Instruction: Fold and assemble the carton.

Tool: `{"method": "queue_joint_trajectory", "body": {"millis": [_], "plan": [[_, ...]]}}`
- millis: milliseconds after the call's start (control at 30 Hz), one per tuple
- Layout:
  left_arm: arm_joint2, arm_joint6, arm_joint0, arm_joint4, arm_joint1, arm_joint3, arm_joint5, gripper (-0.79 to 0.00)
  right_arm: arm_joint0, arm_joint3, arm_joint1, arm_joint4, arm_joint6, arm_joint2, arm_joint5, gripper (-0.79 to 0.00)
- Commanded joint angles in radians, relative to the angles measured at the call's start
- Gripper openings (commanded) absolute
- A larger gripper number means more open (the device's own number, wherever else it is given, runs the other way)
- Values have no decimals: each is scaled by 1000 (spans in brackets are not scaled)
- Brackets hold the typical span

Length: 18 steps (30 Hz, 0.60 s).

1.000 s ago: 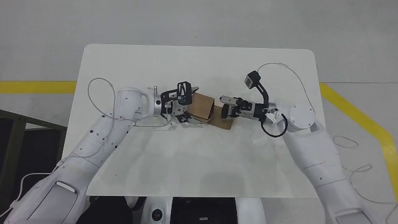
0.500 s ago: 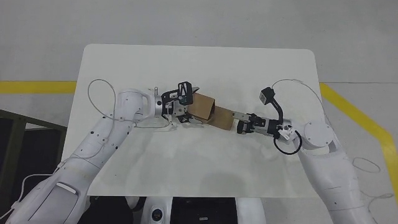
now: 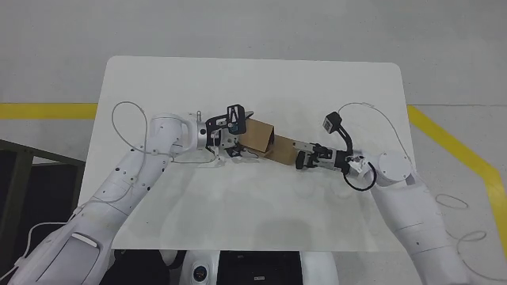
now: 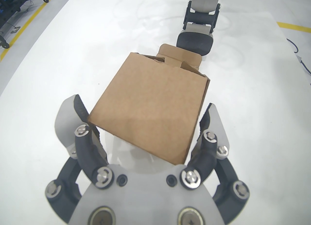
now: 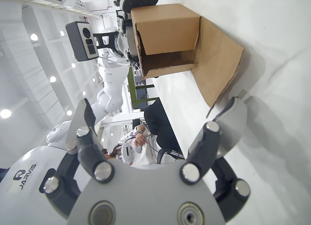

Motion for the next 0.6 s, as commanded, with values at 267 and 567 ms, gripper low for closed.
{"method": "queue_joint_trajectory", "body": {"millis": [267,567], "plan": [[-6,3,3,10,1,0,-3,0,66,103,-17,63,16,-58,-41,0],[-9,2,5,14,1,-6,-7,0,111,181,-35,161,40,-89,-110,0]]}}
